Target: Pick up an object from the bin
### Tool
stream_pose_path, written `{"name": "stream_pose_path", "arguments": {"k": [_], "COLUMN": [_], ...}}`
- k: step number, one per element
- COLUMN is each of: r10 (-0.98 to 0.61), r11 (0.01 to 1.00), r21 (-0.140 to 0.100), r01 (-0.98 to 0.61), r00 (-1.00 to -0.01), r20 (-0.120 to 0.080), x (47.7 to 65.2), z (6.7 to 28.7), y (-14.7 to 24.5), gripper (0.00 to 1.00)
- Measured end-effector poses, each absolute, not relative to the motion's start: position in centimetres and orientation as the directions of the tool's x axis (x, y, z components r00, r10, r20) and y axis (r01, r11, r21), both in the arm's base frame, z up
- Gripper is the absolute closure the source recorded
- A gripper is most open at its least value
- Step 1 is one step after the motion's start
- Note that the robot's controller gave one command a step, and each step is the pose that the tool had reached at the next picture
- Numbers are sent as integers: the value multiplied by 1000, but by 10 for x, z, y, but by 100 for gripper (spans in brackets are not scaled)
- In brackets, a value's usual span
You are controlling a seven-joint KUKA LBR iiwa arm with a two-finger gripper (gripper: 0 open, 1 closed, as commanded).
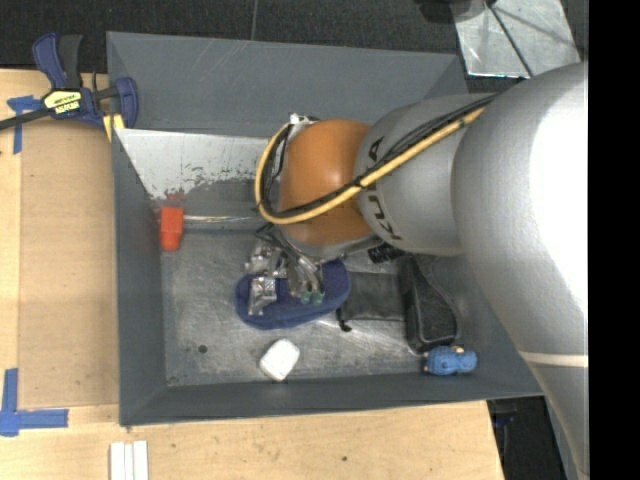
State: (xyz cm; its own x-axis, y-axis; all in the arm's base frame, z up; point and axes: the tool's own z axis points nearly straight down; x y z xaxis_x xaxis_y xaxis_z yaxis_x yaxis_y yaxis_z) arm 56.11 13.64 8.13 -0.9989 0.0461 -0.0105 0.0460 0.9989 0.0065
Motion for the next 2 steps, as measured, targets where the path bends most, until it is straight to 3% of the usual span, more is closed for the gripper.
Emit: {"name": "stream_pose_path", "arguments": {"k": [1, 2], "r10": [21, 17], "r11": [1000, 1000], "r21": [4, 3], "r01": [21, 17], "r00": [-1000, -1000], "r20": [-9, -10], "x": [529, 528], "z": [185, 258], "y": [179, 171], "gripper": [100, 100]}}
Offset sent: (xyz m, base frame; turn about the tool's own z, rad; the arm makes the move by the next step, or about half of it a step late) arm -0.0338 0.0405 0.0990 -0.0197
